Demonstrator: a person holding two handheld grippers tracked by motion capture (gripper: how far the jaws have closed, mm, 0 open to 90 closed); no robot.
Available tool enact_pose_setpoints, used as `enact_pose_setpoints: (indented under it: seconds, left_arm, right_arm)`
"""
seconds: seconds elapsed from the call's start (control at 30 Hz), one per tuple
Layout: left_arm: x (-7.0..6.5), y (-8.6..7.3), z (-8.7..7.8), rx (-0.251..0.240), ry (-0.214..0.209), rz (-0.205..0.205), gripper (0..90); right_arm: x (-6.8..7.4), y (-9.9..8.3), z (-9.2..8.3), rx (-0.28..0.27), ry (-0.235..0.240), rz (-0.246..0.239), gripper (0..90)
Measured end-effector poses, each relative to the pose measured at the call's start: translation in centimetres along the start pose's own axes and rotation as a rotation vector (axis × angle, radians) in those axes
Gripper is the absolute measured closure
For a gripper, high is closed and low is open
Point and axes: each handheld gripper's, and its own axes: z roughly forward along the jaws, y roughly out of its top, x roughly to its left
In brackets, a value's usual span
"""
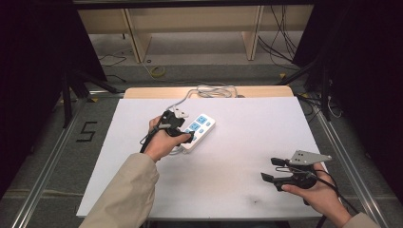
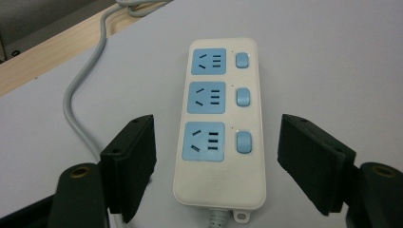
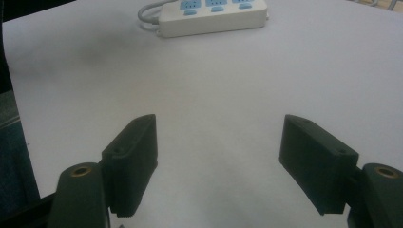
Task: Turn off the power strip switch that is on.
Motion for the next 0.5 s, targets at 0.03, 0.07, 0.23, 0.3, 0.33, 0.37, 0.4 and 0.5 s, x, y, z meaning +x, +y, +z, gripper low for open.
enact_pose_setpoints:
  seconds: [0.03,0.07,0.23,0.3,0.33,0.37,0.4,0.5]
  left_arm:
    - [0.0,-0.1,-0.1,-0.001,-0.002,0.000,28.3]
    - [-0.1,-0.3,-0.2,-0.001,-0.003,0.004,28.1]
    - [-0.1,-0.9,-0.7,-0.004,-0.009,0.009,27.4]
    - [-0.1,-1.2,-0.9,0.001,-0.011,0.016,27.2]
    - [-0.1,-1.3,-1.0,0.001,-0.007,0.017,27.0]
    - [-0.1,-1.5,-1.2,-0.002,-0.010,0.013,26.9]
    - [0.0,-1.7,-1.3,-0.002,-0.011,0.012,26.9]
    - [0.0,-2.0,-1.8,-0.005,-0.018,0.014,26.7]
  right_arm:
    - [0.0,0.0,0.0,0.000,0.000,-0.001,29.3]
    - [0.0,0.0,0.0,0.003,-0.002,-0.003,29.3]
    - [0.0,0.0,0.0,0.005,-0.001,-0.003,29.3]
    - [0.0,0.0,0.0,0.004,-0.001,-0.002,29.3]
    - [0.0,0.0,0.0,0.003,-0.002,-0.004,29.3]
    - [-0.1,0.0,0.0,0.003,-0.002,-0.004,29.3]
    - [0.0,0.0,0.0,0.003,-0.002,-0.004,29.3]
    - [0.0,0.0,0.0,0.004,-0.001,-0.002,29.2]
